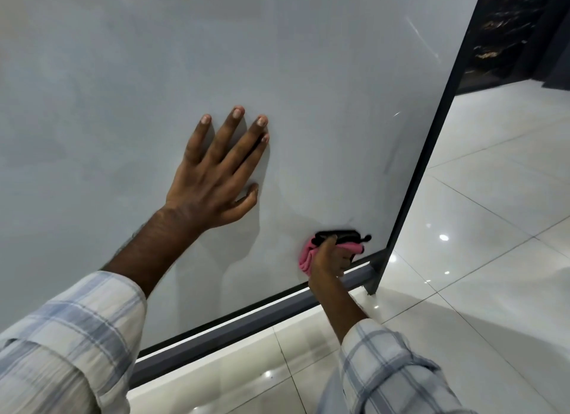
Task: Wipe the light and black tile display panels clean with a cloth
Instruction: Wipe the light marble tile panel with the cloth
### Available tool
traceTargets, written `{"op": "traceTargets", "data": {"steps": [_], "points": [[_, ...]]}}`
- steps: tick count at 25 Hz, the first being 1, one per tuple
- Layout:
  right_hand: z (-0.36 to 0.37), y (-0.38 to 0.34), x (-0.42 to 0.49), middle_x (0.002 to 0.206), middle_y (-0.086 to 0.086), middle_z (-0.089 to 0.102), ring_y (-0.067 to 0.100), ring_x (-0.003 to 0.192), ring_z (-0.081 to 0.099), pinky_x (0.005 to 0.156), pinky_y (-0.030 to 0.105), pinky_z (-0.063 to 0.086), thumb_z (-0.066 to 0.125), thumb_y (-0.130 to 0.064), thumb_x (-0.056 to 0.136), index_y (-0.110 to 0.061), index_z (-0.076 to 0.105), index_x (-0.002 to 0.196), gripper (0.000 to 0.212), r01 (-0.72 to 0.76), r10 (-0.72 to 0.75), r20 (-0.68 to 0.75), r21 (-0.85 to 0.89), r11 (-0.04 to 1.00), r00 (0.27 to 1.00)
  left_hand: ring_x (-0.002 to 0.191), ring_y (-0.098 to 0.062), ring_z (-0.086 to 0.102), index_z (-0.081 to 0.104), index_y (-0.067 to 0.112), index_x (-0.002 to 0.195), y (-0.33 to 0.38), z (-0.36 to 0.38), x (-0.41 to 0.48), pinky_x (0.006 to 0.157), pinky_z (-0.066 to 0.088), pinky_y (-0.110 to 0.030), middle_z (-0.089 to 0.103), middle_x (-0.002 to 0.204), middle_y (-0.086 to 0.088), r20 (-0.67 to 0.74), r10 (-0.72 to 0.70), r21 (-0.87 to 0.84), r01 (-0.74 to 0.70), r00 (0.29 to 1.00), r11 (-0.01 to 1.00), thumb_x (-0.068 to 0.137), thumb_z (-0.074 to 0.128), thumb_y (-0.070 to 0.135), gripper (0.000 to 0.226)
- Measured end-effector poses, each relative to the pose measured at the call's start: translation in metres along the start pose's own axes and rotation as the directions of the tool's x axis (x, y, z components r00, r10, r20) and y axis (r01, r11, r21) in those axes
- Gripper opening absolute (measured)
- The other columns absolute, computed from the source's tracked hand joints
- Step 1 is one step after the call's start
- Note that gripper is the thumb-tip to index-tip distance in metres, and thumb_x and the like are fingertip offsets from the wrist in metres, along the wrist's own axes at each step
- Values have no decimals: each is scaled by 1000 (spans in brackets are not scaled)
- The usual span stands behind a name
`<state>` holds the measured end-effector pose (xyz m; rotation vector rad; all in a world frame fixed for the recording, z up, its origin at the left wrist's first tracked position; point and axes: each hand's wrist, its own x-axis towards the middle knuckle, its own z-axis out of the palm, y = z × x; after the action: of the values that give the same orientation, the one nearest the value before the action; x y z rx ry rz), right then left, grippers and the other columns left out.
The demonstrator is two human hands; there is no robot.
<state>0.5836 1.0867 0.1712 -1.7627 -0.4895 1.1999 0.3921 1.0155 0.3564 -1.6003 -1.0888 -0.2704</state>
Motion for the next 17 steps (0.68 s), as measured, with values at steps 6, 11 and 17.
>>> {"op": "traceTargets", "data": {"steps": [6,11,17], "points": [[11,-69,-79,164,18,24,41,141,33,109,50,25,49,-51,96,-5,25,160,82,925,-953,-3,-241,294,302,157,-44,18,26,3,163,1,-2,-1,126,5,-61,22,171,-15,-6,-7,16,7,1000,1000,100,45,42,77],[15,-8,-26,167,14,21,38,146,29,115,58,24,40,-65,93,-14,14,163,91,708,-719,-41,-148,691,694,156,-44,20,27,3,163,2,-1,-1,126,7,-60,24,171,-15,-20,-29,4,29,999,1000,99,47,42,77],[8,76,-10,153,14,34,33,142,40,111,44,35,56,-47,103,-9,23,156,74,-200,150,230,209,957,962,154,-44,27,33,3,161,4,1,1,124,10,-60,29,169,-15,-47,-47,-15,46,998,999,100,49,42,74]]}}
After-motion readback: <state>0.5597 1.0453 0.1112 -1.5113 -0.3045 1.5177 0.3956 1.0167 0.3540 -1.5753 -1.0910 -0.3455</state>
